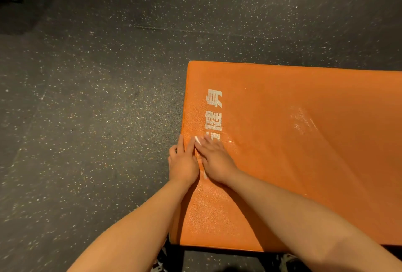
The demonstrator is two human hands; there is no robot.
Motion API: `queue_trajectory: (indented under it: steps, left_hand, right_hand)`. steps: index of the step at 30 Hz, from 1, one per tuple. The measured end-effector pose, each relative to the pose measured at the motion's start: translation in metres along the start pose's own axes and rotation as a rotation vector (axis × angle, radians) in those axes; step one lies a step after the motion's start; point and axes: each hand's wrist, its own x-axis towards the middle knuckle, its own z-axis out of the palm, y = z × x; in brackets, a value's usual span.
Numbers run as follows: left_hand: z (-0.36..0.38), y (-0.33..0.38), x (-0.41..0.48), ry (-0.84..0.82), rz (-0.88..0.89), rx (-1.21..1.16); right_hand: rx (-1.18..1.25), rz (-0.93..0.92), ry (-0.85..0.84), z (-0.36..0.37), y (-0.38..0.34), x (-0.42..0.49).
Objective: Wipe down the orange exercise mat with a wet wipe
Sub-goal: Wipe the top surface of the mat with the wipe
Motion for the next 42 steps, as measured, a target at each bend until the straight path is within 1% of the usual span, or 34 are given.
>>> queue_trajectory:
  steps: [1,3,4,5,6,9,11,12,13,14,16,17,18,19,20,23,24,26,28,29,31,33,34,35,38,39,42]
  left_hand:
    - [0.0,0.0,0.002,-0.008,0.033,0.031]
    - [0.001,0.002,0.005,-0.03,0.049,0.075]
    - [0.001,0.004,0.007,-0.033,0.041,0.085]
    - [0.002,0.005,0.007,-0.03,0.034,0.088]
    - [0.003,0.006,0.006,-0.024,0.029,0.087]
    - [0.006,0.002,0.003,-0.02,0.032,0.073]
    - [0.007,0.001,0.002,-0.02,0.045,0.08]
    - [0.008,0.001,0.002,-0.019,0.048,0.092]
    - [0.008,0.002,0.002,-0.018,0.047,0.107]
    - [0.008,0.003,0.001,-0.019,0.045,0.122]
    - [0.01,0.004,-0.001,-0.021,0.041,0.127]
    - [0.01,0.005,-0.002,-0.022,0.037,0.115]
    - [0.01,0.005,-0.003,-0.024,0.035,0.099]
    - [0.01,0.005,-0.003,-0.024,0.035,0.081]
    - [0.011,0.004,-0.003,-0.021,0.04,0.064]
    - [0.013,-0.001,-0.004,0.014,0.064,-0.026]
    - [0.013,-0.002,-0.005,0.025,0.06,-0.08]
    - [0.012,-0.004,-0.006,0.034,0.018,-0.191]
    - [0.009,-0.007,-0.006,0.032,-0.02,-0.232]
    - [0.007,-0.007,-0.005,0.034,-0.024,-0.223]
    - [0.005,-0.009,-0.002,0.033,-0.02,-0.197]
    - [0.003,-0.009,0.002,0.044,-0.03,-0.201]
    - [0.002,-0.008,0.004,0.06,-0.036,-0.215]
    - [0.002,-0.008,0.007,0.077,-0.045,-0.236]
    - [0.001,-0.007,0.014,0.115,-0.084,-0.301]
    - [0.001,-0.008,0.016,0.124,-0.089,-0.309]
    - [0.002,-0.007,0.019,0.122,-0.034,-0.282]
  right_hand:
    - [-0.037,0.035,0.02,-0.005,0.006,0.002]
    - [-0.098,0.206,0.092,-0.012,0.012,0.004]
    - [-0.098,0.299,0.121,-0.013,0.011,0.004]
    - [-0.076,0.35,0.139,-0.011,0.005,0.004]
    - [-0.045,0.348,0.138,-0.006,-0.001,0.003]
    - [0.024,0.165,0.075,0.01,-0.017,-0.007]
    - [-0.014,0.079,0.046,0.007,-0.008,-0.011]
    - [-0.064,0.073,0.048,0.004,0.001,-0.011]
    - [-0.111,0.106,0.071,0.0,0.01,-0.009]
    - [-0.126,0.182,0.113,-0.004,0.017,-0.009]
    - [-0.095,0.384,0.237,-0.011,0.024,-0.01]
    - [-0.07,0.449,0.281,-0.012,0.024,-0.012]
    - [-0.047,0.476,0.3,-0.01,0.021,-0.014]
    - [-0.032,0.467,0.291,-0.006,0.015,-0.017]
    - [-0.004,0.418,0.273,0.0,0.008,-0.019]
    - [0.102,0.142,0.157,0.02,-0.012,-0.025]
    - [0.108,0.067,0.101,0.025,-0.014,-0.026]
    - [0.044,-0.01,0.039,0.024,-0.009,-0.023]
    - [-0.086,-0.044,0.032,0.014,0.001,-0.013]
    - [-0.129,-0.031,0.047,0.009,0.005,-0.006]
    - [-0.136,0.083,0.097,-0.004,0.008,0.012]
    - [-0.087,0.213,0.127,-0.012,0.005,0.027]
    - [-0.06,0.224,0.126,-0.011,0.001,0.031]
    - [-0.043,0.186,0.106,-0.008,-0.005,0.031]
    - [-0.068,-0.084,-0.011,0.005,-0.013,0.024]
    - [-0.083,-0.143,-0.041,0.006,-0.01,0.023]
    - [-0.143,-0.215,-0.052,-0.008,0.007,0.035]
